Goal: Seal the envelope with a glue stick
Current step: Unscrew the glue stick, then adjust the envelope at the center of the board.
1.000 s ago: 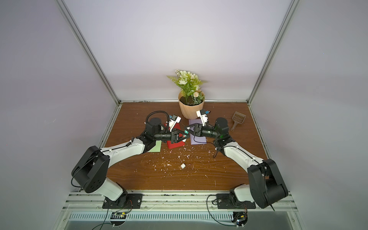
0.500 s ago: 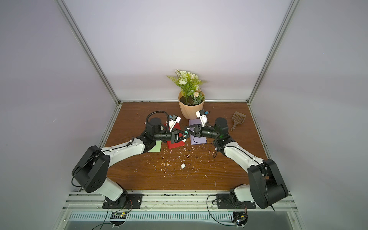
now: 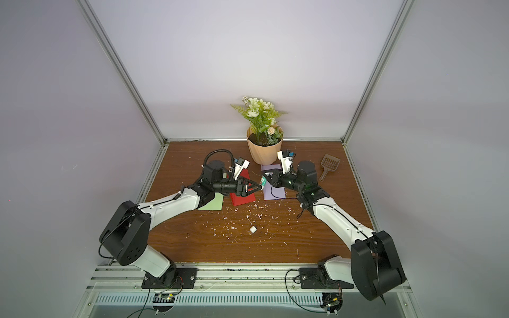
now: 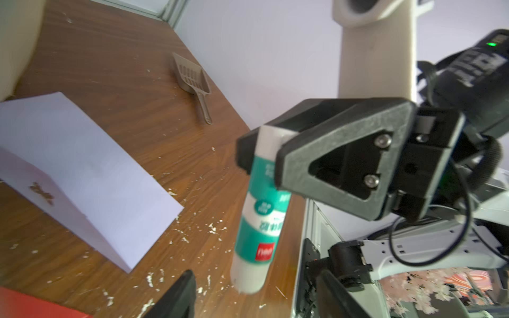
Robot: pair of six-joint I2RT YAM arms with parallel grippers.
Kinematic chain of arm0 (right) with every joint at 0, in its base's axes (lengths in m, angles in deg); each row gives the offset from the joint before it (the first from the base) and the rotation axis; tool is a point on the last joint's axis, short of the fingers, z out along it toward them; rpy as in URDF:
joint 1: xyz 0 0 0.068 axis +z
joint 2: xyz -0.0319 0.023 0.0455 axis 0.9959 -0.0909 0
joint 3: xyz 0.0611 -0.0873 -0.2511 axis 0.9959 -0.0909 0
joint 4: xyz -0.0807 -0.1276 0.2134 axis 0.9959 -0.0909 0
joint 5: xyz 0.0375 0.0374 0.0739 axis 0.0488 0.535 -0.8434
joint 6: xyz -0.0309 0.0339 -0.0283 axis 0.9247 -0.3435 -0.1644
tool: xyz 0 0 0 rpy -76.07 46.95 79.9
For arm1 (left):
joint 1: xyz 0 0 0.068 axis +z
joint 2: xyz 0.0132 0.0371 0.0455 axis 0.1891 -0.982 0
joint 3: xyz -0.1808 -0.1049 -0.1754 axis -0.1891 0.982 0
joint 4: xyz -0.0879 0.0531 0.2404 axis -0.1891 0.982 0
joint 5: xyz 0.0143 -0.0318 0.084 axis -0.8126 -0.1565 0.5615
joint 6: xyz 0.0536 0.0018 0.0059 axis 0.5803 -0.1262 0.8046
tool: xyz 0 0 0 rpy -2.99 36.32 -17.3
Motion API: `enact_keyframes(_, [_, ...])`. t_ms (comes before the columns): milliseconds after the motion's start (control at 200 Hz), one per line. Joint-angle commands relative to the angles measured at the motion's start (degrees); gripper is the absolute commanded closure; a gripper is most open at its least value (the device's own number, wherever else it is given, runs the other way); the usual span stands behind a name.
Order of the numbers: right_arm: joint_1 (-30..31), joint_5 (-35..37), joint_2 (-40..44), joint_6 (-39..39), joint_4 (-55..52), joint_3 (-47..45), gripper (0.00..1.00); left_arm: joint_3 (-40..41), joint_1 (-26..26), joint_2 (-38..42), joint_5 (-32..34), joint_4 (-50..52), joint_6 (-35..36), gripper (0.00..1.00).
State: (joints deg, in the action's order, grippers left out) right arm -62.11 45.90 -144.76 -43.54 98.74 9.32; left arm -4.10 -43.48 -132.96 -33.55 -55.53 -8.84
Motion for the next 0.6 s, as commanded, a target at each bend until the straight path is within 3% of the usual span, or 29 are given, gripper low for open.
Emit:
enact_keyframes(0, [-0.01, 15.60, 1.88, 7.10, 2.32, -2.91, 1.00, -4.94, 0.38, -2.64, 6.67, 11.58, 6.04, 0.24])
enact_keyframes(285, [2.59, 30.56, 3.69, 11.90, 18.56, -13.29, 1.00, -14.41, -3.47, -10.78, 21.23, 24.54, 8.75, 0.19])
enact_keyframes(595, [2.12, 35.44, 6.99, 10.14, 15.98, -14.64, 1.00, -26.31, -6.58, -20.79, 35.45, 31.85, 6.59, 0.13])
